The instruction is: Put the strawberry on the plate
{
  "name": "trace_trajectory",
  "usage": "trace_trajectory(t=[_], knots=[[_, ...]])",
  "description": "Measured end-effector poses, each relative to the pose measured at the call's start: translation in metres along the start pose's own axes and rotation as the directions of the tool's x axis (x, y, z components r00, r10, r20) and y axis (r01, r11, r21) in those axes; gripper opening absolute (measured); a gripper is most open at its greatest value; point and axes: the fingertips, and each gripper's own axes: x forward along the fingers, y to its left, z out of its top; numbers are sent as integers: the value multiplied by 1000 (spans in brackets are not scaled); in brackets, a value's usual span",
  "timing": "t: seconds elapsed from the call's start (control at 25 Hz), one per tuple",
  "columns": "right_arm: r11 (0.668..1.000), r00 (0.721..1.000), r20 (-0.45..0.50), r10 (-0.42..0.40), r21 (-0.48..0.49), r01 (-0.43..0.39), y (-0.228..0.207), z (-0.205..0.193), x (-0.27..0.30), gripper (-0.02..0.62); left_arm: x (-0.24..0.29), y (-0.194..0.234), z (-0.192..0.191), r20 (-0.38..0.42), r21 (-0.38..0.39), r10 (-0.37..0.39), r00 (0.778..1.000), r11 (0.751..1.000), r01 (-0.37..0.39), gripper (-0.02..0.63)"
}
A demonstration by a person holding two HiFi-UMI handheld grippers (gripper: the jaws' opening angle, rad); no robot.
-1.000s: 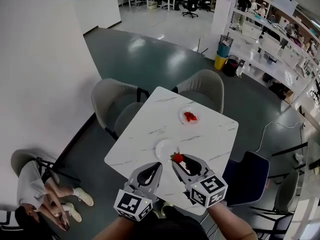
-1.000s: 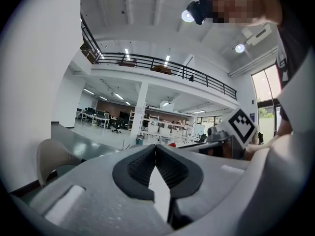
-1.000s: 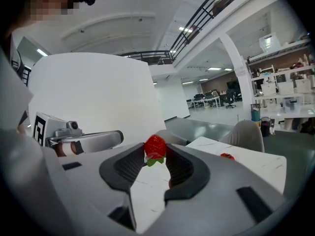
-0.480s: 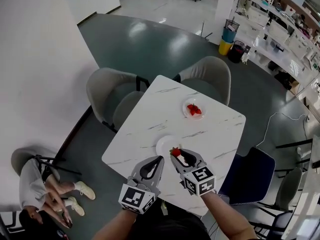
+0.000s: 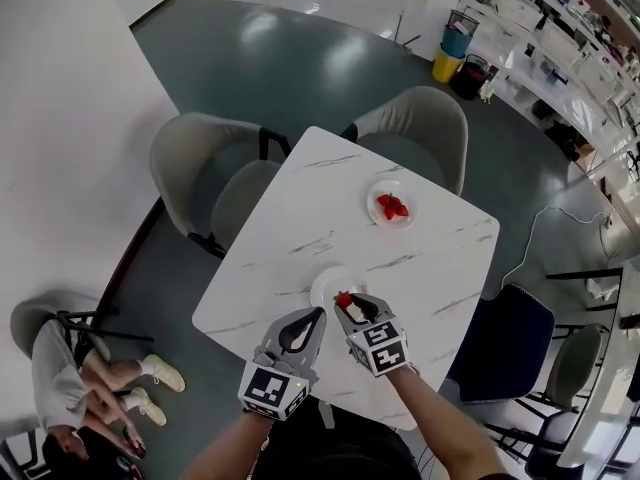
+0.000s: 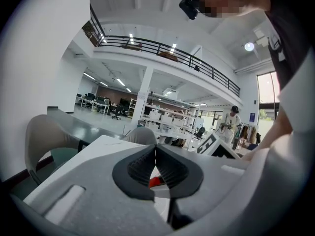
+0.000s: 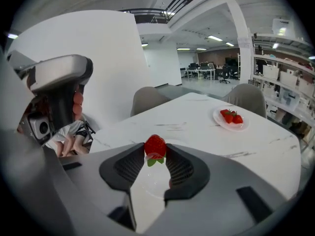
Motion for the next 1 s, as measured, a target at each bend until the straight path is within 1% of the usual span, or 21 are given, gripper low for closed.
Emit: trace_trajectory(t=[0.12, 0.32, 0.56, 0.68, 1.0], knots=[[1000, 998, -57, -21, -20, 20, -8, -12, 19, 140, 7, 7, -9, -17, -9, -7, 1000, 1000, 7, 9], [999, 990, -132, -41, -25, 38, -17, -25, 38, 140, 12, 19, -16, -40, -28, -6, 999, 1000, 5, 9], [998, 981, -186, -53, -45, 46, -23, -39, 56, 140, 16, 29, -23, -50, -36, -5, 999, 999, 3, 9], [998, 975, -217, -50, -38, 42, -24, -44, 60, 140, 18, 31, -25, -56, -43, -5, 998, 999, 2, 9], [997, 961, -269, -60, -63, 45, -27, -54, 68, 141, 20, 36, -26, -63, -45, 5, 998, 999, -8, 9]])
